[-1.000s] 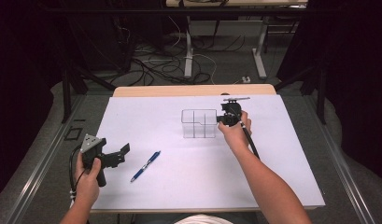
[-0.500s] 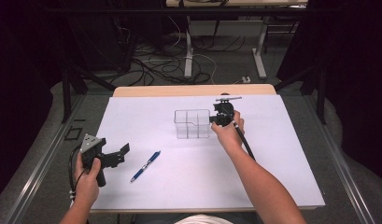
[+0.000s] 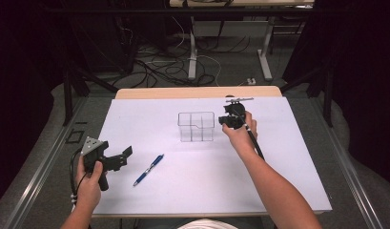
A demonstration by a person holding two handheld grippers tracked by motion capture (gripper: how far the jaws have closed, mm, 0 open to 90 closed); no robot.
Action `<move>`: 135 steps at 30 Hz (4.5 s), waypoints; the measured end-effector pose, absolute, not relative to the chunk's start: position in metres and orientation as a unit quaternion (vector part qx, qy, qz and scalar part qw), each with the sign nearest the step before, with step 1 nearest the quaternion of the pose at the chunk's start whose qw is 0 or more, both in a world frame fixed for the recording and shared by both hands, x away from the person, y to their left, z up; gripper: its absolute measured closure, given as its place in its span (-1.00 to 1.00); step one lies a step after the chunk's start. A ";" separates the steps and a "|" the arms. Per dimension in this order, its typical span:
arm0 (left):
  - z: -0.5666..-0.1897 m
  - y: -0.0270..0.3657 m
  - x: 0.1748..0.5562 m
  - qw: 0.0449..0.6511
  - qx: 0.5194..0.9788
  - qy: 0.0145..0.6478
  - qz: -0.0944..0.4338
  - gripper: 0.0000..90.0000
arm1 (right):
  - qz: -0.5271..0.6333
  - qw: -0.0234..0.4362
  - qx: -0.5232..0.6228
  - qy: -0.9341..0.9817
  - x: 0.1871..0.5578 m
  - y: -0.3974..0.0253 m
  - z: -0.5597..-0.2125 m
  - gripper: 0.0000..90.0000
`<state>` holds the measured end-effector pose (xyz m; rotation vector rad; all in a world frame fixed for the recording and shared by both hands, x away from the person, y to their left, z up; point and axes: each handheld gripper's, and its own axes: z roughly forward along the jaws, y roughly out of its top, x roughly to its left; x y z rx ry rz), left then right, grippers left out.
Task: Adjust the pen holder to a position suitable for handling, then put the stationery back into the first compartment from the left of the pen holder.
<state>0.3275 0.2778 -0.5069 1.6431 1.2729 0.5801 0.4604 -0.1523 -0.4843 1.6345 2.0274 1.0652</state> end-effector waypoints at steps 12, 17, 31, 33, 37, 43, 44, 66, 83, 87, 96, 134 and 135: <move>-0.504 0.274 0.328 0.470 0.676 0.517 0.232 -0.99 | 0.405 0.200 0.487 0.748 0.444 -0.171 -0.481 0.25; -0.501 0.274 0.329 0.474 0.673 0.517 0.234 -0.99 | 0.414 0.213 0.468 0.751 0.432 -0.174 -0.476 -0.05; -0.497 0.274 0.328 0.465 0.679 0.520 0.231 -0.97 | 0.451 0.230 0.437 0.744 0.386 -0.192 -0.464 -0.60; -0.497 0.274 0.328 0.461 0.682 0.521 0.225 -0.97 | 0.451 0.232 0.435 0.744 0.383 -0.194 -0.464 -0.64; -0.497 0.275 0.329 0.459 0.679 0.526 0.227 -0.97 | 0.445 0.241 0.438 0.743 0.367 -0.203 -0.463 -0.71; -0.497 0.276 0.327 0.460 0.684 0.519 0.228 -0.99 | 0.450 0.250 0.449 0.731 0.349 -0.216 -0.469 -1.00; -0.496 0.276 0.327 0.459 0.685 0.518 0.227 -0.99 | 0.448 0.255 0.449 0.730 0.348 -0.219 -0.470 -1.00; -0.484 0.254 0.318 0.431 0.734 0.467 0.240 -0.77 | 0.452 0.262 0.461 0.717 0.336 -0.243 -0.487 -1.00; -0.467 0.234 0.324 0.394 0.772 0.447 0.223 -0.51 | 0.454 0.266 0.458 0.716 0.338 -0.249 -0.485 -0.97; -0.466 0.226 0.327 0.375 0.789 0.437 0.216 -0.36 | 0.453 0.266 0.457 0.718 0.337 -0.250 -0.485 -0.97; -0.473 0.211 0.335 0.323 0.825 0.424 0.188 -0.24 | 0.450 0.270 0.454 0.720 0.337 -0.249 -0.486 -1.00; -0.513 0.192 0.361 0.195 0.868 0.453 0.063 0.52 | 0.437 0.261 0.440 0.740 0.336 -0.247 -0.494 -1.00; -0.514 0.193 0.362 0.191 0.871 0.449 0.063 0.52 | 0.437 0.260 0.440 0.740 0.336 -0.247 -0.494 -1.00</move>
